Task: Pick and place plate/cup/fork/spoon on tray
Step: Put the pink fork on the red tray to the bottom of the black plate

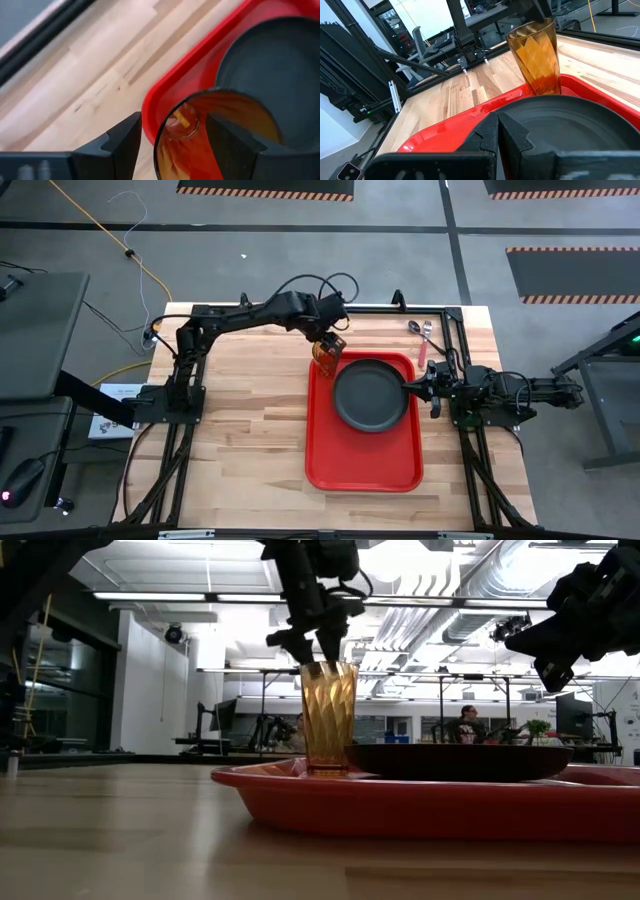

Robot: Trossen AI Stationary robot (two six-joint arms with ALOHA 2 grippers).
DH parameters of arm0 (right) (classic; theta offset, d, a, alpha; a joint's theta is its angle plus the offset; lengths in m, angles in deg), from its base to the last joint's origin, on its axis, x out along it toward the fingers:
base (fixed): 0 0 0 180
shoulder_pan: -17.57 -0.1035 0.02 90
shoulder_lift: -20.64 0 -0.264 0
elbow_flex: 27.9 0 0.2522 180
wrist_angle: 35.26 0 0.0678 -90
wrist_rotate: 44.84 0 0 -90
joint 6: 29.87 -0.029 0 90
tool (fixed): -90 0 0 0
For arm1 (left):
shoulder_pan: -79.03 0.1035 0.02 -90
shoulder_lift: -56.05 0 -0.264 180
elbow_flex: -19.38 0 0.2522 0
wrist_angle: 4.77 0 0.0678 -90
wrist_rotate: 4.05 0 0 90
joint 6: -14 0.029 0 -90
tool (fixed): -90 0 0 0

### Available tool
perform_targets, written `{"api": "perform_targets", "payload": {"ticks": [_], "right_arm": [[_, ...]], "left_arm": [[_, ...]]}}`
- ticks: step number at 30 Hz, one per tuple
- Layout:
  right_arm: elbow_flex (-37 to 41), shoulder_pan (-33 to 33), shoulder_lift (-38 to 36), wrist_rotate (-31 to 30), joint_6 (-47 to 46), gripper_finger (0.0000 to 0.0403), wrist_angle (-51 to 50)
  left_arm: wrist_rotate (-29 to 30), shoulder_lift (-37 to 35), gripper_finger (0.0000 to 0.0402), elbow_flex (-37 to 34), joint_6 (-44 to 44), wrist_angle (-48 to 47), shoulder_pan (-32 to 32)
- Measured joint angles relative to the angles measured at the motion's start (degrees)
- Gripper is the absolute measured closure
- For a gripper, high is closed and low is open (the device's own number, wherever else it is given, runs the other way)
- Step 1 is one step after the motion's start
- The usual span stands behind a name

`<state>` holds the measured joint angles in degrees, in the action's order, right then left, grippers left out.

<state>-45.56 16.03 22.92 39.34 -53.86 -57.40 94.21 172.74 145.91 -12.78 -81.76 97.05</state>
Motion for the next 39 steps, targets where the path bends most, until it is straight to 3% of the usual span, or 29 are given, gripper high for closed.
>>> {"api": "perform_targets", "payload": {"ticks": [14,19,25,39], "right_arm": [[0.00,0.01,-0.02,0.00,0.00,0.0403,0.00],[0.00,0.01,-0.01,0.00,-0.02,0.0403,-0.01],[0.00,0.02,-0.02,0.00,0.00,0.0403,0.00],[0.00,0.02,-0.02,0.02,0.00,0.0403,0.00]], "left_arm": [[-0.01,-2.21,0.0190,12.47,6.21,3.31,-0.23],[1.27,-5.07,0.0190,12.50,9.04,13.03,-1.41],[7.71,-6.13,0.0190,12.50,11.95,21.64,-5.47],[15.41,-7.05,0.0190,12.50,15.53,27.39,-13.16]]}}
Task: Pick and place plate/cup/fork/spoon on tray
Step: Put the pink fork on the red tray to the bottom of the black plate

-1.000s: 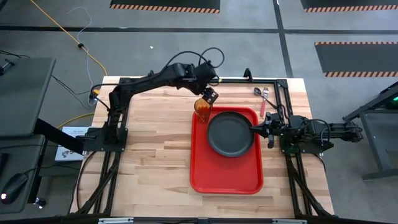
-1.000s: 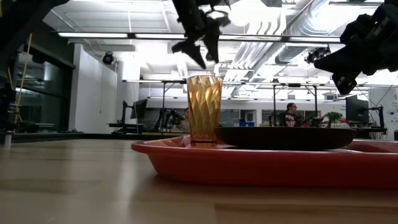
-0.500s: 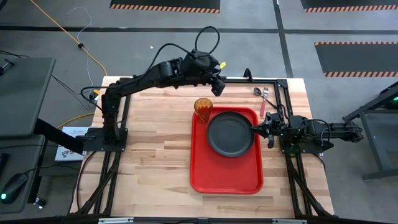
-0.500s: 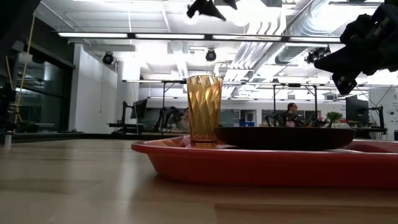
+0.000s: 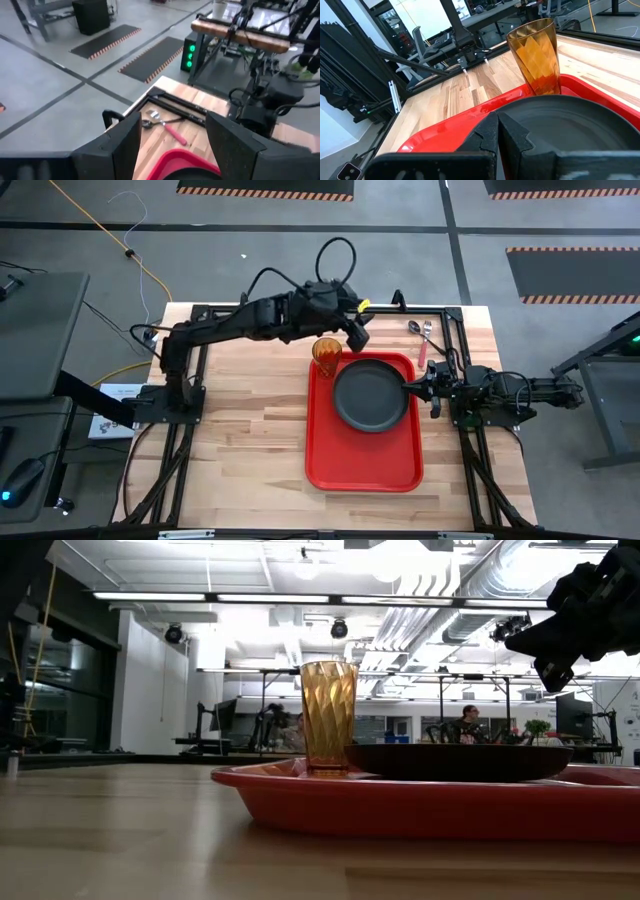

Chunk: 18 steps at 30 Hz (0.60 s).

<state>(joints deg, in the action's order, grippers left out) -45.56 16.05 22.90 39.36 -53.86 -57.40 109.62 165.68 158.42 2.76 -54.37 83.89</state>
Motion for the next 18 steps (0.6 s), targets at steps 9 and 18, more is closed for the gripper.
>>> {"api": "perform_targets", "payload": {"ticks": [9,18], "right_arm": [[0.00,-0.01,0.00,-0.02,-0.01,0.0403,0.00],[0.00,-0.01,0.00,-0.02,0.00,0.0403,-0.01]], "left_arm": [[8.06,-1.59,0.0190,-0.04,1.37,-4.01,-5.64],[11.57,-4.81,0.0190,-0.05,-0.41,-8.25,-7.86]]}}
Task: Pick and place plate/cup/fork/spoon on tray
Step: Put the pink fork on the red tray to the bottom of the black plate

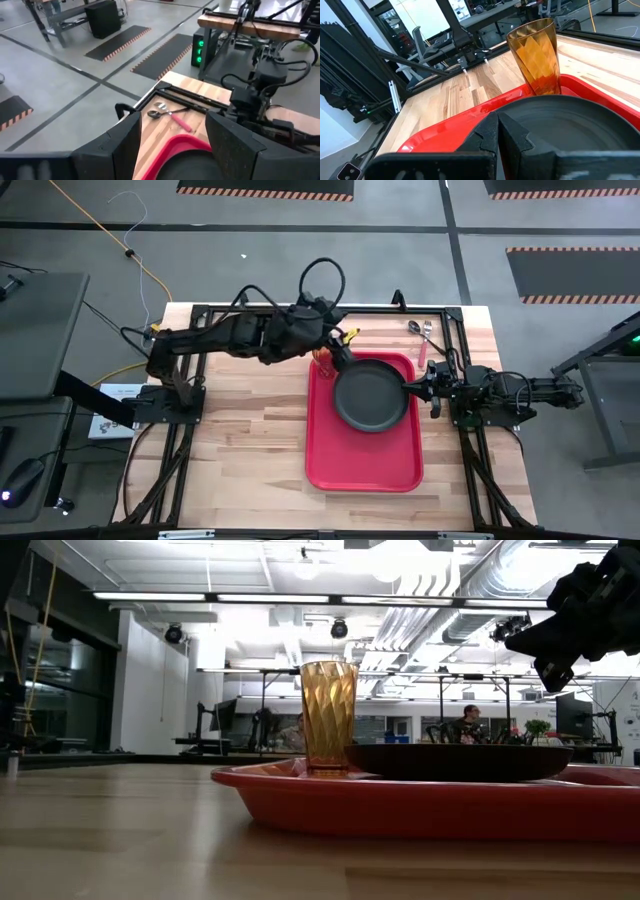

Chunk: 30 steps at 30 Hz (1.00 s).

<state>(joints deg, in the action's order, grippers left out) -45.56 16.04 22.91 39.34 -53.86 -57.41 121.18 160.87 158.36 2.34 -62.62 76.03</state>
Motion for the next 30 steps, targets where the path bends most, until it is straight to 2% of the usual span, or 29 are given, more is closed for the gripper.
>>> {"api": "perform_targets", "payload": {"ticks": [2,4,7,11,15,18,20,22,30], "right_arm": [[0.00,0.00,0.00,0.00,-0.01,0.0403,0.00],[0.00,0.01,0.00,0.01,-0.02,0.0403,0.00],[0.00,0.01,0.00,0.00,0.00,0.0403,0.01],[0.00,0.00,0.02,0.01,-0.02,0.0403,0.00],[0.00,0.01,0.04,-0.02,-0.02,0.0403,0.01],[0.00,-0.01,0.00,0.00,-0.01,0.0403,0.01],[0.00,-0.01,0.00,0.02,0.00,0.0403,0.01],[0.00,0.01,0.00,0.00,0.00,0.0403,0.01],[0.00,0.00,0.00,0.00,-0.01,0.0403,-0.01]], "left_arm": [[1.51,-1.38,0.0190,-1.84,-0.76,0.11,-0.66],[3.13,-4.39,0.0190,-6.95,-2.25,1.41,-1.31],[4.31,-11.74,0.0190,-20.50,-4.71,10.24,-2.01],[1.73,-24.39,0.0190,-44.93,-4.04,35.03,-2.00],[-5.25,-34.90,0.0190,-68.92,-1.66,61.84,1.07],[-8.58,-39.80,0.0190,-80.13,-3.63,78.37,3.75],[-10.14,-43.26,0.0190,-83.62,-4.61,83.38,5.20],[-10.30,-46.41,0.0190,-84.27,-5.08,82.28,6.29],[-12.91,-55.46,0.0190,-80.54,-1.28,64.00,8.67]]}}
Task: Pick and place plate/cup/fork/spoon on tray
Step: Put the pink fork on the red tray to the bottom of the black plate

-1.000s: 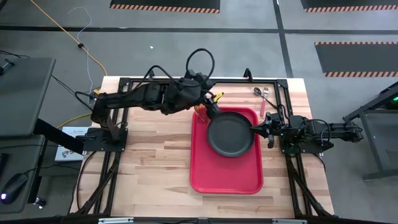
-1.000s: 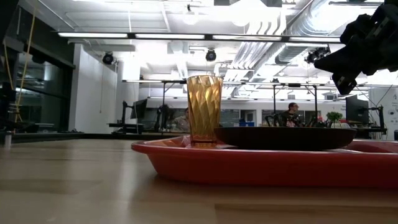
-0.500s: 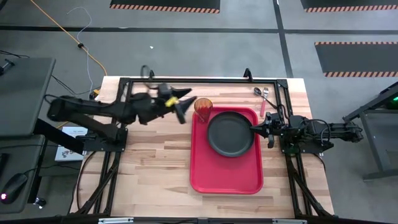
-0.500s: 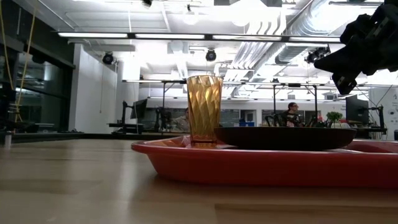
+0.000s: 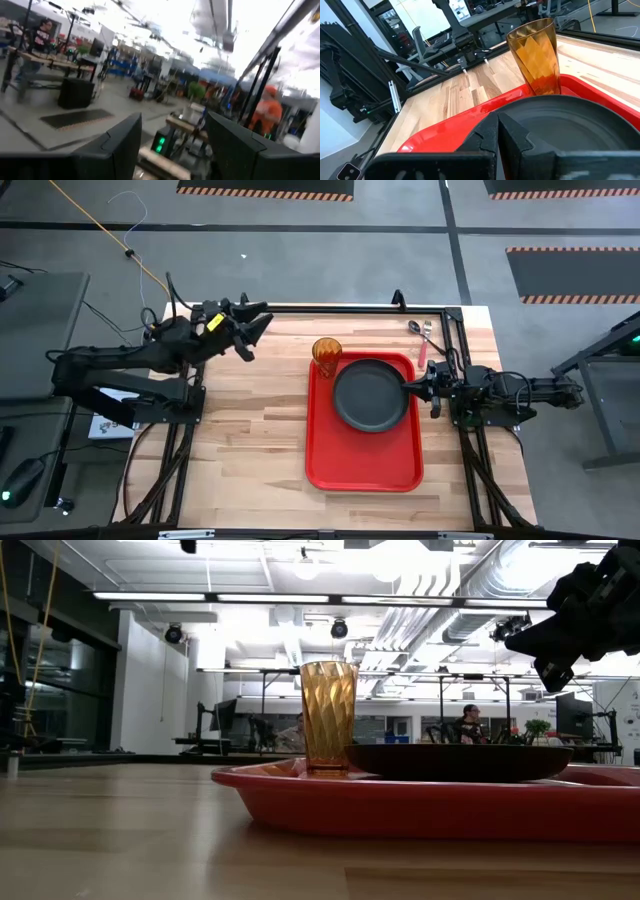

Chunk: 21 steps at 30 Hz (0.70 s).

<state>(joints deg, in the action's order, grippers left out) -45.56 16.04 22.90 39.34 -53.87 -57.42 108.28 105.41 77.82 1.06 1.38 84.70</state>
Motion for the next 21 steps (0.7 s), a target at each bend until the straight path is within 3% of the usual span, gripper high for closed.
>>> {"api": "perform_targets", "payload": {"ticks": [5,12,21], "right_arm": [[0.00,0.01,0.00,0.00,-0.01,0.0403,0.02],[0.00,-0.01,0.00,0.00,0.01,0.0403,0.02],[0.00,-0.01,0.02,0.00,-1.47,0.0403,1.15]], "left_arm": [[-3.55,-3.15,0.0190,0.38,-1.71,-6.97,-0.07],[-11.79,-4.06,0.0190,0.38,-2.63,-7.46,-0.07],[-13.34,-4.01,0.0190,0.38,-2.89,-8.15,-0.07]]}}
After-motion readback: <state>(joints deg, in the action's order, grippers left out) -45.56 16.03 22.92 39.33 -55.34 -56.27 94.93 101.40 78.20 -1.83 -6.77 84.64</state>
